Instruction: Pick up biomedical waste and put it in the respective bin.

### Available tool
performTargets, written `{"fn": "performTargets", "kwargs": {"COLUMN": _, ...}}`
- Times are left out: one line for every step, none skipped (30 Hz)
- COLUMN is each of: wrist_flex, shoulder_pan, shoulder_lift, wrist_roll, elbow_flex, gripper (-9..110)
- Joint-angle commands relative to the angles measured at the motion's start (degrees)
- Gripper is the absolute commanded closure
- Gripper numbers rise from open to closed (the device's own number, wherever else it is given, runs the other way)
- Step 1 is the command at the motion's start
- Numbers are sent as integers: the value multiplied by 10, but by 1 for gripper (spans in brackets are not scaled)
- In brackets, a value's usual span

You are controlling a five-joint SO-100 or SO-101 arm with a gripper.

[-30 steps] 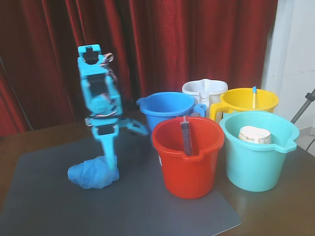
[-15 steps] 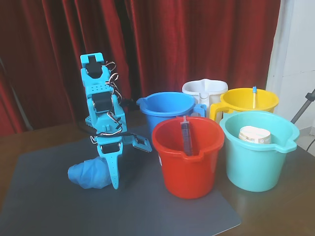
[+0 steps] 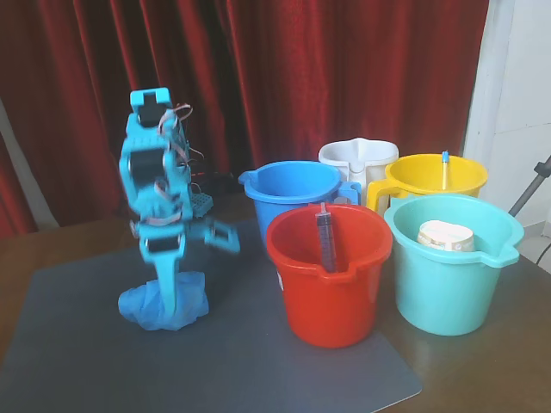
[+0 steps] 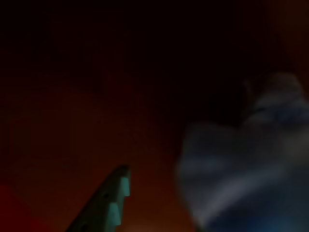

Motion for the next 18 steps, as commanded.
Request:
{"fn": "performTargets", "kwargs": {"wrist_flex": 22, "shoulder_pan": 3, "shoulder_lift": 72, "wrist_roll": -3, "elbow_flex": -3, "gripper": 52}}
{"fn": "performTargets", "kwargs": {"wrist_flex": 18, "shoulder_pan": 3, "shoulder_lift": 77, "wrist_roll": -3, "elbow_flex": -3, "gripper": 52}}
{"fn": "performTargets", "kwargs": {"wrist_flex": 15, "shoulder_pan": 3, "shoulder_lift": 79, "wrist_roll": -3, "elbow_flex": -4, "gripper": 52}}
{"fn": "performTargets", "kwargs": {"wrist_flex": 11, "shoulder_pan": 4, "shoulder_lift": 79, "wrist_roll": -3, "elbow_flex": -5, "gripper": 52}}
{"fn": "performTargets", "kwargs": {"wrist_flex": -1, "shoulder_pan": 4, "shoulder_lift": 75, "wrist_roll": -3, "elbow_flex": -3, "gripper": 51}}
{"fn": "performTargets", "kwargs": {"wrist_flex": -15, "shoulder_pan": 4, "shoulder_lift": 64, "wrist_roll": -3, "elbow_flex": -1, "gripper": 51}}
{"fn": "performTargets", "kwargs": {"wrist_flex": -21, "shoulder_pan": 4, "shoulder_lift": 54, "wrist_roll": -3, "elbow_flex": -1, "gripper": 51}}
{"fn": "performTargets", "kwargs": {"wrist_flex": -26, "shoulder_pan": 4, "shoulder_lift": 43, "wrist_roll": -3, "elbow_flex": -4, "gripper": 51}}
{"fn": "performTargets", "kwargs": {"wrist_flex": -33, "shoulder_pan": 4, "shoulder_lift": 32, "wrist_roll": -3, "elbow_flex": -6, "gripper": 51}}
{"fn": "performTargets", "kwargs": {"wrist_flex": -40, "shoulder_pan": 4, "shoulder_lift": 19, "wrist_roll": -2, "elbow_flex": -9, "gripper": 51}}
{"fn": "performTargets", "kwargs": {"wrist_flex": -51, "shoulder_pan": 4, "shoulder_lift": 8, "wrist_roll": -2, "elbow_flex": -9, "gripper": 51}}
{"fn": "performTargets", "kwargs": {"wrist_flex": -63, "shoulder_pan": 4, "shoulder_lift": -2, "wrist_roll": -2, "elbow_flex": -9, "gripper": 51}}
{"fn": "performTargets", "kwargs": {"wrist_flex": -72, "shoulder_pan": 4, "shoulder_lift": -11, "wrist_roll": -2, "elbow_flex": -9, "gripper": 51}}
{"fn": "performTargets", "kwargs": {"wrist_flex": -80, "shoulder_pan": 4, "shoulder_lift": -18, "wrist_roll": -2, "elbow_flex": -9, "gripper": 51}}
{"fn": "performTargets", "kwargs": {"wrist_flex": -90, "shoulder_pan": 4, "shoulder_lift": -26, "wrist_roll": -2, "elbow_flex": -9, "gripper": 51}}
{"fn": "performTargets", "kwargs": {"wrist_flex": -95, "shoulder_pan": 4, "shoulder_lift": -30, "wrist_roll": -2, "elbow_flex": -10, "gripper": 51}}
{"fn": "performTargets", "kwargs": {"wrist_flex": -98, "shoulder_pan": 4, "shoulder_lift": -33, "wrist_roll": -2, "elbow_flex": -10, "gripper": 51}}
{"fn": "performTargets", "kwargs": {"wrist_flex": -99, "shoulder_pan": 4, "shoulder_lift": -36, "wrist_roll": -2, "elbow_flex": -11, "gripper": 51}}
